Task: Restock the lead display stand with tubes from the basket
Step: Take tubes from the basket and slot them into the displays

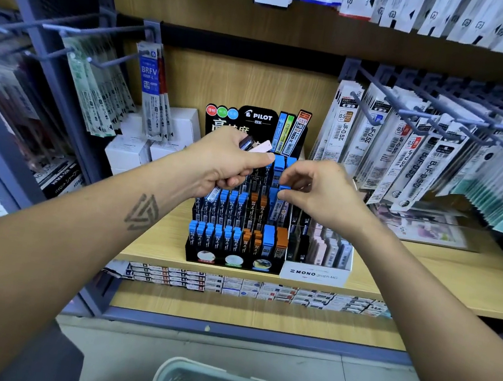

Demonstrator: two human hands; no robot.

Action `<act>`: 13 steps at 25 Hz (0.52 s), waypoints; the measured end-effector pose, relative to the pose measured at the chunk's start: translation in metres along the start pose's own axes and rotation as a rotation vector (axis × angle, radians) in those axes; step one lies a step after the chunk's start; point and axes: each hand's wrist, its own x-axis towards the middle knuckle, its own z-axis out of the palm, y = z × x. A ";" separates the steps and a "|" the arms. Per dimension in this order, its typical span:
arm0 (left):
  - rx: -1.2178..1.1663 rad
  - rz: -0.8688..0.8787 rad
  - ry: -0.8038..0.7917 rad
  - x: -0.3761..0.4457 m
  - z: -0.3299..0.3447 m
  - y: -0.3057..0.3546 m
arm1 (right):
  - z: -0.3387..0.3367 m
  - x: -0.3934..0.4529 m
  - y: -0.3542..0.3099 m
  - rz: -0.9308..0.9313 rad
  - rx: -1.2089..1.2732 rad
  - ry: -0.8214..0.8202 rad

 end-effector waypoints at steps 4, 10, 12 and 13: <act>0.018 -0.001 0.005 -0.001 0.002 0.001 | -0.003 0.000 -0.001 0.004 0.071 -0.024; 0.026 0.007 -0.028 -0.003 0.005 0.002 | 0.002 -0.005 0.002 0.011 0.068 -0.008; 0.093 -0.027 -0.109 -0.006 0.007 0.002 | 0.000 -0.004 0.003 0.012 0.106 0.013; 0.121 -0.067 -0.178 -0.008 0.008 0.001 | -0.002 -0.003 0.004 0.015 0.116 0.017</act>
